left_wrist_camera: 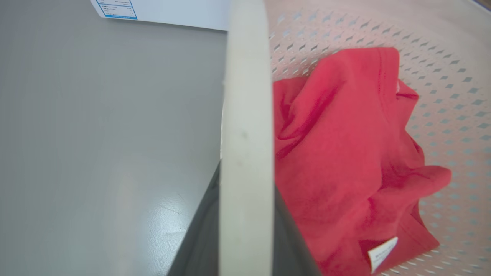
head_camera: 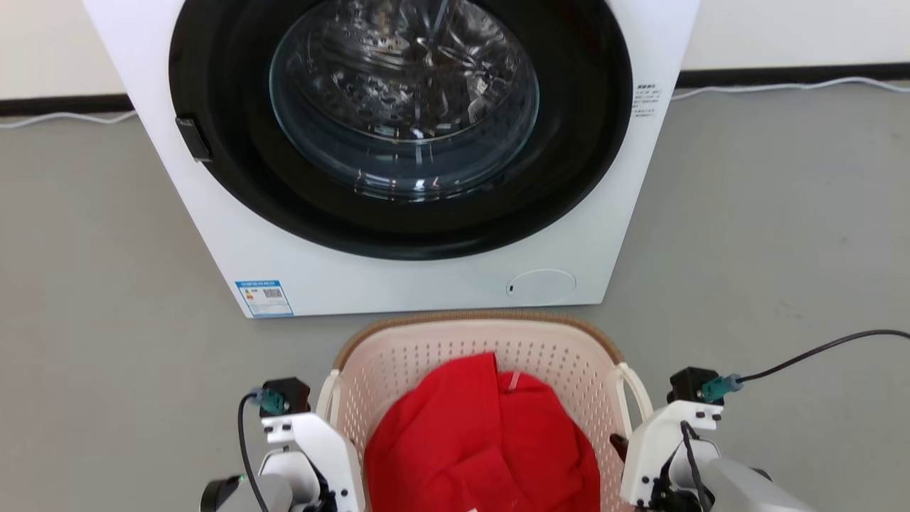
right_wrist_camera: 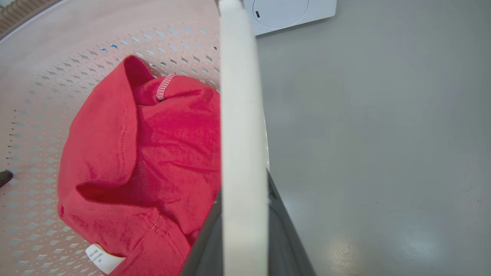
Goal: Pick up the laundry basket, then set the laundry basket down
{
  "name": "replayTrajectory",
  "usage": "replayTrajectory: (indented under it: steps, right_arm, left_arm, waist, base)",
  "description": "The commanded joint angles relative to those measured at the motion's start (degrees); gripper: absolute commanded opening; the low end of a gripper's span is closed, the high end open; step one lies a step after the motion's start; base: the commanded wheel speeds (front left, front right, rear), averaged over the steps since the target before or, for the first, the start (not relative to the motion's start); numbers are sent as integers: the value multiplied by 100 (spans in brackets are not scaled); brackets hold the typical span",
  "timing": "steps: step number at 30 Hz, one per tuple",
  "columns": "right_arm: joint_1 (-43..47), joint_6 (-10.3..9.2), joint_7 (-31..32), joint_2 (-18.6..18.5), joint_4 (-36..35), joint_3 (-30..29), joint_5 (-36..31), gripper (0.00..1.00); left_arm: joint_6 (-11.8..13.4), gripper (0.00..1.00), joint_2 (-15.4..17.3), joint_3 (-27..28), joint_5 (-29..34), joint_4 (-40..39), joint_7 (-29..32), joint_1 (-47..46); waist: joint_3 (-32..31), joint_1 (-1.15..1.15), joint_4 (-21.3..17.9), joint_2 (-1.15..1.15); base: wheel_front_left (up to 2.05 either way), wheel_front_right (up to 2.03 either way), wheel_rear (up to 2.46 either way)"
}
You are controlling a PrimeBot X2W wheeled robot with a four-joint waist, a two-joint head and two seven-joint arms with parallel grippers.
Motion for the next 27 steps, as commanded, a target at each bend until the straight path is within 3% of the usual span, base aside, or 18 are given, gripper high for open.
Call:
replayTrajectory:
  steps: [1, 27]
  right_arm:
    - [58, 59, 44, -120, -23, 72, 28, 0]
    - [124, 59, 219, -208, -122, 251, 170, 0]
  left_arm:
    - [-56, 0, 232, 103, -73, -65, 36, 34]
    - [43, 0, 221, -112, -376, -123, 175, 221]
  waist:
    - [-91, 0, -12, 0]
    - [-251, 0, 7, 0]
  base:
    - [0, 0, 0]
    - [0, 0, 0]
